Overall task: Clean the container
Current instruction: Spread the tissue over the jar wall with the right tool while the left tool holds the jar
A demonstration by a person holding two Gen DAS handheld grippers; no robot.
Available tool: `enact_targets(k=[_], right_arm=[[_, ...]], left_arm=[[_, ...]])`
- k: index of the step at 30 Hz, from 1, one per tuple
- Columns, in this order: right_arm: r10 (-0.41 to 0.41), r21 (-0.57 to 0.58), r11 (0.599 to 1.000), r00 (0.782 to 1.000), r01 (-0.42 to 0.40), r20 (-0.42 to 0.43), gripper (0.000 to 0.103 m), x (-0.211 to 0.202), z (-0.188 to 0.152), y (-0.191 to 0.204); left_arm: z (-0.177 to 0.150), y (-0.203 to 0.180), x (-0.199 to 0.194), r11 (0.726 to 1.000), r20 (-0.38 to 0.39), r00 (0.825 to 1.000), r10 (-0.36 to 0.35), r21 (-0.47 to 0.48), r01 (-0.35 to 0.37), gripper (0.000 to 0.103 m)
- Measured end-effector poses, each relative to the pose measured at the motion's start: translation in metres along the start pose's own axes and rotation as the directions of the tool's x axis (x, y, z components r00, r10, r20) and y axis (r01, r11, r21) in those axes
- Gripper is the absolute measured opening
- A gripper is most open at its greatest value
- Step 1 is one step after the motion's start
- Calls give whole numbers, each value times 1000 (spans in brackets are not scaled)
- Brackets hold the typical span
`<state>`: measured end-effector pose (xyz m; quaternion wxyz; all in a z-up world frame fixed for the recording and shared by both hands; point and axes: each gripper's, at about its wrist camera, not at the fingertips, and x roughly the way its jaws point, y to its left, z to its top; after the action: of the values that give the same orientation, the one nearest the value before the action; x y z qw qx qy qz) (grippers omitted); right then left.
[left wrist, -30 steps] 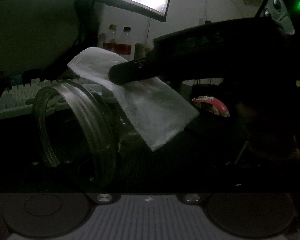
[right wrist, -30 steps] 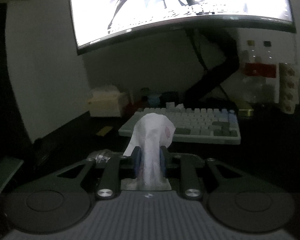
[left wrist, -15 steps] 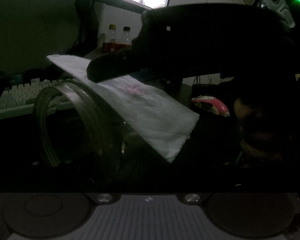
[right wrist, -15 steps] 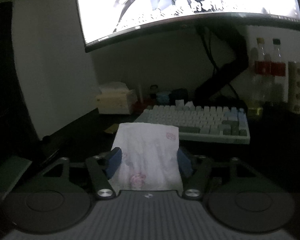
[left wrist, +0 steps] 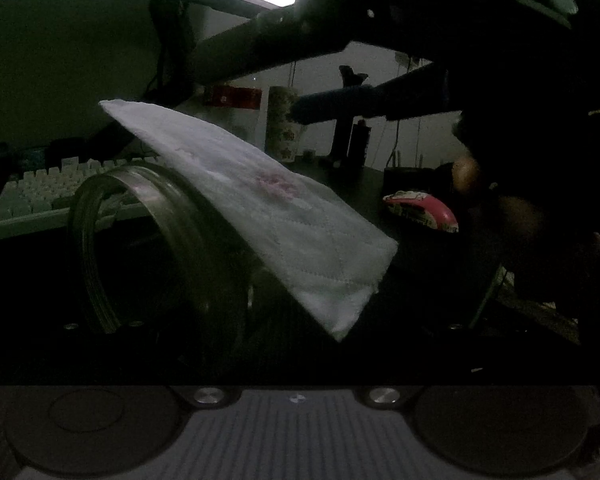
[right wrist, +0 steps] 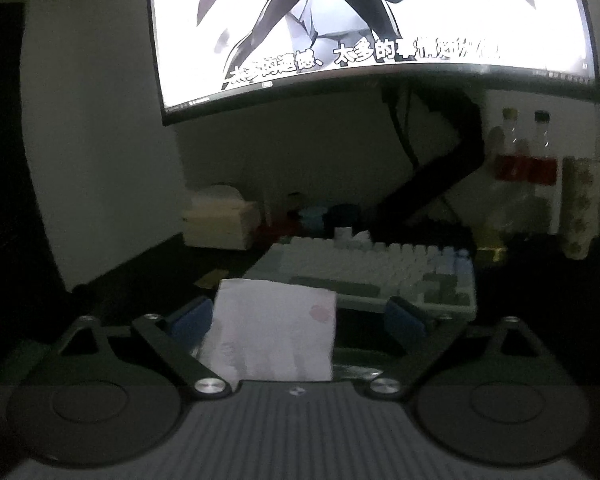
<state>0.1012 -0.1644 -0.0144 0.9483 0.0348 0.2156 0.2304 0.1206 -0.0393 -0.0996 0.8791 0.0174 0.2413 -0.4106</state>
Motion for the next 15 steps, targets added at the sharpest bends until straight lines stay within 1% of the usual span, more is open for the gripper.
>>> enact_targets(k=[1, 3, 8, 11, 14, 15], right_arm=[[-12, -10, 1000, 1000, 12, -2, 102, 0, 0, 1], [-8, -11, 1000, 1000, 8, -7, 102, 0, 0, 1], [25, 9, 1000, 1000, -25, -19, 102, -2, 2, -1], [54, 24, 998, 999, -54, 2, 102, -6, 2, -1], [77, -23, 997, 997, -77, -9, 99, -5, 3, 5], [69, -41, 997, 998, -69, -6, 92, -4, 3, 7]], left_arm=[[0, 1, 0, 1000, 0, 1000, 0, 0, 0, 103], [0, 2, -1, 1000, -1, 1000, -1, 1, 1, 103], [1, 8, -3, 1000, -1, 1000, -4, 1, 4, 103], [1, 11, -4, 1000, -1, 1000, -5, 0, 5, 103], [1, 11, -5, 1000, -2, 1000, -5, 2, 5, 103], [0, 10, -6, 1000, -2, 1000, -5, 3, 5, 103]])
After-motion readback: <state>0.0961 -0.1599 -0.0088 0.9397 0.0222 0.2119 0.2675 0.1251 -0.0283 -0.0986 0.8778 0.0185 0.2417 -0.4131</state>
